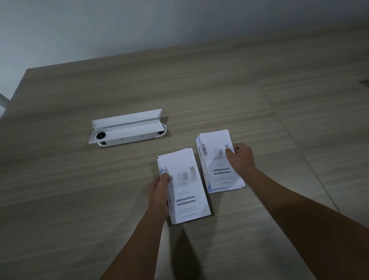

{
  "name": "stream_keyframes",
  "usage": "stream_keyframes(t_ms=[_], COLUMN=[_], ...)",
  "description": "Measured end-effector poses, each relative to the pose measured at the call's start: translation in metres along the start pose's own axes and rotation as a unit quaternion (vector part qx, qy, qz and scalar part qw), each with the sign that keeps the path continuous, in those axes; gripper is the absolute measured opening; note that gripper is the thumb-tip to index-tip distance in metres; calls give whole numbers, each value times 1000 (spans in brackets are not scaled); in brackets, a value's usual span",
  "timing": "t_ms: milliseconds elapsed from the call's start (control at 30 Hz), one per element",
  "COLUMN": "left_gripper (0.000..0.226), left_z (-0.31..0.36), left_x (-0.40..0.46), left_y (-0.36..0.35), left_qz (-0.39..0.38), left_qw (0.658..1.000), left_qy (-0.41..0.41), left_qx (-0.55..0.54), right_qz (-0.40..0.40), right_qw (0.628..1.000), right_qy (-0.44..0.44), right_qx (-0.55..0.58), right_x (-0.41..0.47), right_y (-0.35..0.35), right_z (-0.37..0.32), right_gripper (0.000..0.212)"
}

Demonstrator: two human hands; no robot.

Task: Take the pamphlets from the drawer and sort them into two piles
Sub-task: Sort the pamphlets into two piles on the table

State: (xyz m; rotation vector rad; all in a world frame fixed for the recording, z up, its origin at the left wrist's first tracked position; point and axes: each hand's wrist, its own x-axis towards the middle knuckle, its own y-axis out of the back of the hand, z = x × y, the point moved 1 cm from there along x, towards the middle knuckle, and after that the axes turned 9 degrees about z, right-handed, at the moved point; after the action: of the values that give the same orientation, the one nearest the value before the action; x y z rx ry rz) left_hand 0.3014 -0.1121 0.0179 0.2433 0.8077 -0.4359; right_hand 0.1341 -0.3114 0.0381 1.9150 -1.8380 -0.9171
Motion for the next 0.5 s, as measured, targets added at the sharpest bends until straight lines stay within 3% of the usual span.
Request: stream_keyframes(t_ms=[100, 233, 333, 500], left_gripper=[43, 44, 45, 43], left_z=[7, 17, 23, 24], left_x=[-9, -26, -40, -61], left_y=[-5, -10, -14, -20], left_qz=[-6, -18, -28, -71], left_qw=[1000, 1000, 999, 997], left_qy=[0, -9, -17, -21], left_qx=[-2, -3, -3, -3], right_qz=[35, 42, -20, -189], right_qw=[999, 995, 988, 967], right_qy=[9, 70, 51, 1], right_qx=[-18, 50, 144, 169], right_x=[-11, -37, -59, -91], right_y=[10, 14, 15, 21], right_z=[-3, -5, -5, -8], right_gripper=[41, 26, 18, 38])
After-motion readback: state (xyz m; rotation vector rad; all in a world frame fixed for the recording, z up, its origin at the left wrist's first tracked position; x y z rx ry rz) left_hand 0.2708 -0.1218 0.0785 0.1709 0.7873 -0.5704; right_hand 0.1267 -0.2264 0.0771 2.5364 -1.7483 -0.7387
